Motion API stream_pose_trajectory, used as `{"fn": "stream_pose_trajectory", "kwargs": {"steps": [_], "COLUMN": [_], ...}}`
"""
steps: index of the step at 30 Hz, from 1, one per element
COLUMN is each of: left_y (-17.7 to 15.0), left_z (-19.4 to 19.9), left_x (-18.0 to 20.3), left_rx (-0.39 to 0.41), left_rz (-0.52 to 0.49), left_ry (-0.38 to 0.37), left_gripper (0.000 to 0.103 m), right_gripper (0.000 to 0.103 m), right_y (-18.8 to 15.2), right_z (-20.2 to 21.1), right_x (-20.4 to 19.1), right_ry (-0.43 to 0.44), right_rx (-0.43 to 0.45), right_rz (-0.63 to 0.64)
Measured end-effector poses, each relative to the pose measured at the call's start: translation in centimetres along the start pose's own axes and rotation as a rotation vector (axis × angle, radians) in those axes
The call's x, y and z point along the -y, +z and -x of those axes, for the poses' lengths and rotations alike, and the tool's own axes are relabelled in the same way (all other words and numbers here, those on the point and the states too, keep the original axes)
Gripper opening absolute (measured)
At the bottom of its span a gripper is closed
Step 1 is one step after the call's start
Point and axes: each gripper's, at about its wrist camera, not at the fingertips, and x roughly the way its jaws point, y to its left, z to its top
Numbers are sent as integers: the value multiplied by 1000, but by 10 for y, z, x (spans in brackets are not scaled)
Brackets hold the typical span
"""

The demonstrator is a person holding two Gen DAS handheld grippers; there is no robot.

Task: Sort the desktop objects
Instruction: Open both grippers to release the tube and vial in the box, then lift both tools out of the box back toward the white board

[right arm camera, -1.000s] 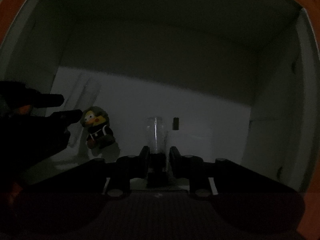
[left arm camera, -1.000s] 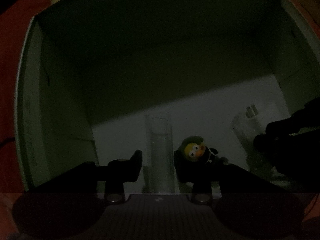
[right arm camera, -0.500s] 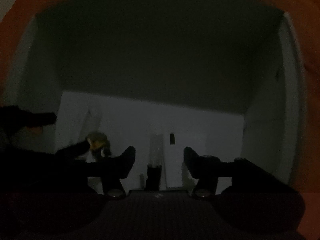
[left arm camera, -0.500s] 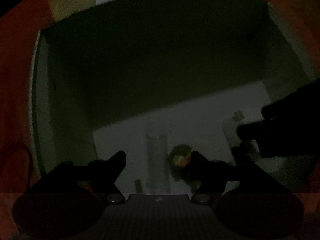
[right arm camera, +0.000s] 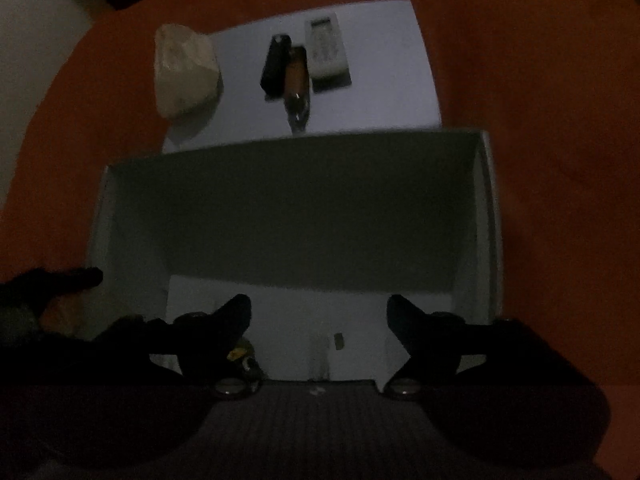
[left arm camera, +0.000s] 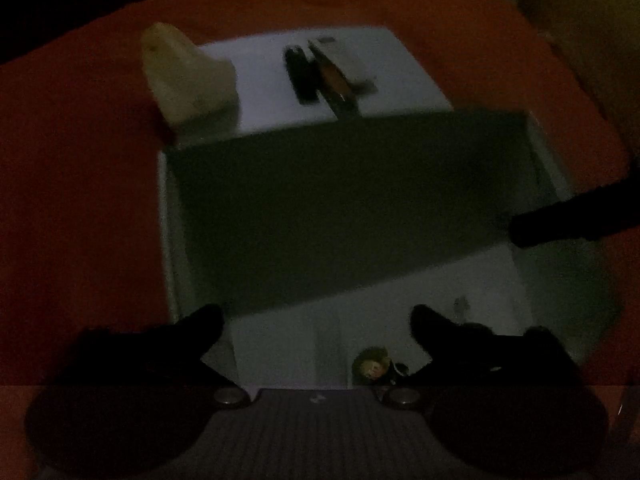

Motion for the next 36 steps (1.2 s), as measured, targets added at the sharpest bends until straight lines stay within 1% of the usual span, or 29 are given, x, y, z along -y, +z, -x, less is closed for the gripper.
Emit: {"fn": "stream_pose_trajectory", "kwargs": {"steps": [4, 7, 8, 10, 13, 15, 17, 22, 26, 29, 31, 33, 36], "left_y": [14, 29, 34, 43, 58, 67, 76, 100, 126, 145, 156, 164, 173], "left_z": [7, 12, 12, 13, 14, 15, 16, 22, 25, 22, 14, 3, -21], "left_x": [-9, -16, -19, -23, -31, -35, -40, -52, -53, -52, -51, -50, -45], "left_rx": [5, 16, 20, 30, 47, 56, 63, 86, 94, 106, 102, 90, 64], "left_rz": [27, 41, 47, 60, 70, 73, 81, 115, 99, 93, 102, 121, 134], "left_ry": [-63, -98, -96, -69, -41, -22, -2, 22, 35, 31, 22, 3, -27], "left_gripper": [103, 103, 103, 103, 103, 103, 103, 103, 103, 103, 103, 103, 103], "right_gripper": [90, 91, 93, 96, 103, 103, 103, 103, 103, 103, 103, 103, 103], "right_y": [13, 24, 29, 40, 54, 63, 72, 97, 122, 144, 158, 172, 193], "right_z": [19, 29, 32, 40, 51, 60, 66, 77, 83, 87, 86, 79, 62], "right_x": [2, 6, 8, 10, 12, 11, 10, 17, 19, 16, 15, 15, 14], "right_ry": [30, 53, 55, 59, 45, 22, -7, -29, -68, -92, -73, -52, -56], "right_rx": [28, 54, 64, 88, 123, 162, 181, 212, 226, 246, 258, 255, 239], "right_rz": [10, -1, -10, -28, -18, 0, 13, -24, -56, -50, -56, -62, -53]}}
